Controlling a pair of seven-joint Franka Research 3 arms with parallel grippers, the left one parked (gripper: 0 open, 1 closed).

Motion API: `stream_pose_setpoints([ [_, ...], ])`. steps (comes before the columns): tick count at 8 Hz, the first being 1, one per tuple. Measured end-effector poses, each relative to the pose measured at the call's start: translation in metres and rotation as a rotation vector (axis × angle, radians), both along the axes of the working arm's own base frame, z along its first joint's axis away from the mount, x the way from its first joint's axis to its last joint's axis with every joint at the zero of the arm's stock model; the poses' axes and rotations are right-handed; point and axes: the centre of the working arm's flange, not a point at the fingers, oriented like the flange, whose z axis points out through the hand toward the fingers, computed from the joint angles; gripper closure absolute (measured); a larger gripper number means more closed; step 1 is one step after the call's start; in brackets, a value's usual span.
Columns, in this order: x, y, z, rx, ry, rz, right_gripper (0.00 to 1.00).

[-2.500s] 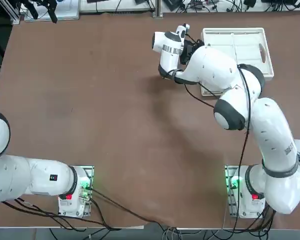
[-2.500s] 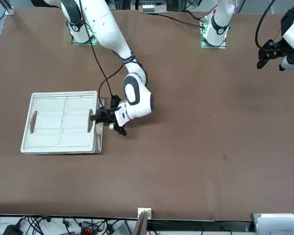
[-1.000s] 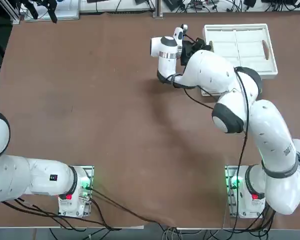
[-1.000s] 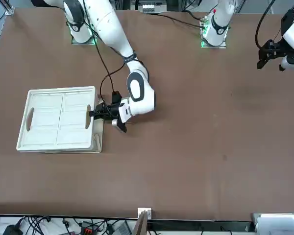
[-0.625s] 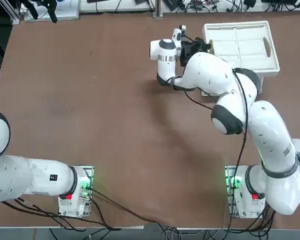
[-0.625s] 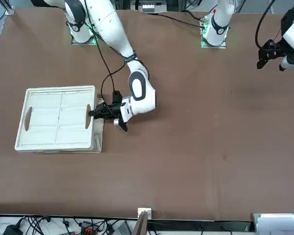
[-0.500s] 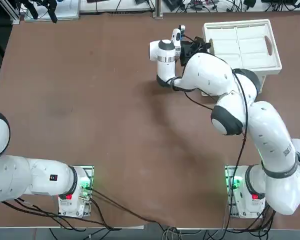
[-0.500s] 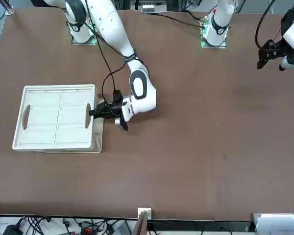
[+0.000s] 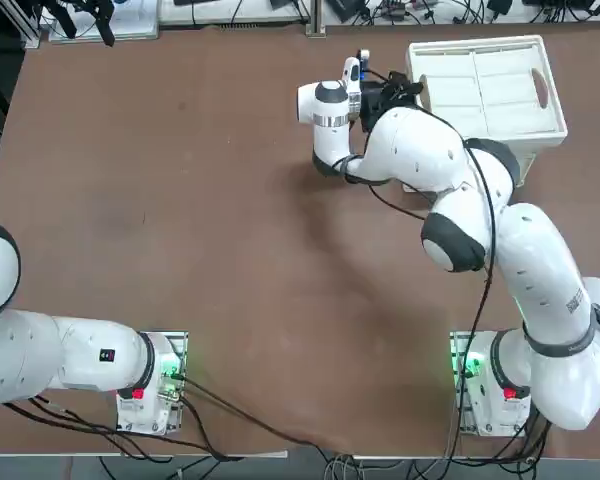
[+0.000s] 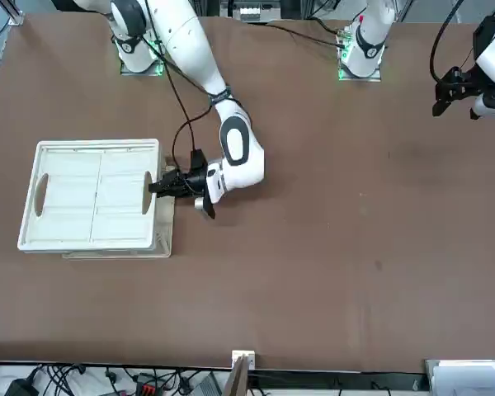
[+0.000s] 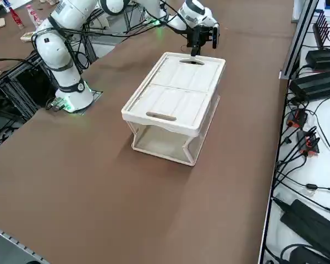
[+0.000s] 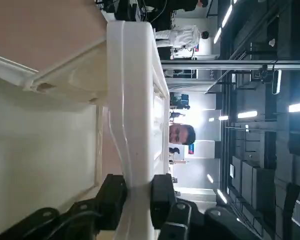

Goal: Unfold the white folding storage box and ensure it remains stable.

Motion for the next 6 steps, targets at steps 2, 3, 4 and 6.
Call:
stream_pose_setpoints([
  [2, -0.0028, 0.0001, -0.0018, -0.012, 0.007, -0.001, 0.69],
  [3, -0.0037, -0.0001, -0.0015, -0.017, 0.007, -0.006, 0.69],
  [4, -0.0047, -0.0001, -0.0011, -0.021, 0.007, -0.010, 0.69],
  [6, -0.0051, 0.0000, 0.0000, -0.030, 0.002, -0.009, 0.69],
])
